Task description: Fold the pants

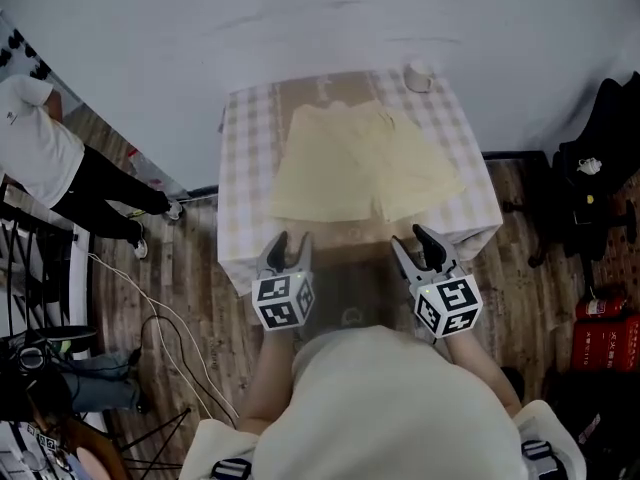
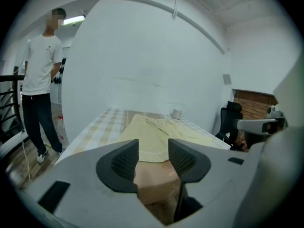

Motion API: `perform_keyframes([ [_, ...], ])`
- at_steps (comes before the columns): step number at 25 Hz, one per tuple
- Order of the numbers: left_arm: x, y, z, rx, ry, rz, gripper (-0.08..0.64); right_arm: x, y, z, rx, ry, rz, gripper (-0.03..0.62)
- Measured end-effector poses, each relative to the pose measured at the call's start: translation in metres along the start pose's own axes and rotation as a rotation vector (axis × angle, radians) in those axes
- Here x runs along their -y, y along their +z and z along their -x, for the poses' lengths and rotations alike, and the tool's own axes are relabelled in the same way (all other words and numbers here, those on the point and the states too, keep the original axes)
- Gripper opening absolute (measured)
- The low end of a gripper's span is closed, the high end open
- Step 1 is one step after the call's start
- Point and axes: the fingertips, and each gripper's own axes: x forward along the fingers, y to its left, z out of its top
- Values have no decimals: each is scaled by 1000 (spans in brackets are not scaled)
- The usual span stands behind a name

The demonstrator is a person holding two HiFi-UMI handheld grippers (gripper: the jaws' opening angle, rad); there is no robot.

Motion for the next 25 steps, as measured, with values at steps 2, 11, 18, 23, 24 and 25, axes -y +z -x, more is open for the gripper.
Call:
perform_keyframes([
  [2,-18,-4,-14,-19,23,22,177,2,-1,-14,-10,0,-3,175],
  [11,-90,-33,-62,-124,122,66,204,1,-12,-57,-62,16,-6,175],
  [18,-124,-46,-87,-195,181,100,212,4,-23,-75,-116,29,1,175],
  [23,-135,-55,-98,-257,199,123,212,8,-28,-86,-144,51,11,175],
  [24,-136,-57,-99,-271,204,122,212,9,-28,-88,-147,55,13,175],
  [25,-136,-58,-100,-287,207,116,210,9,-29,-89,-151,57,14,175],
])
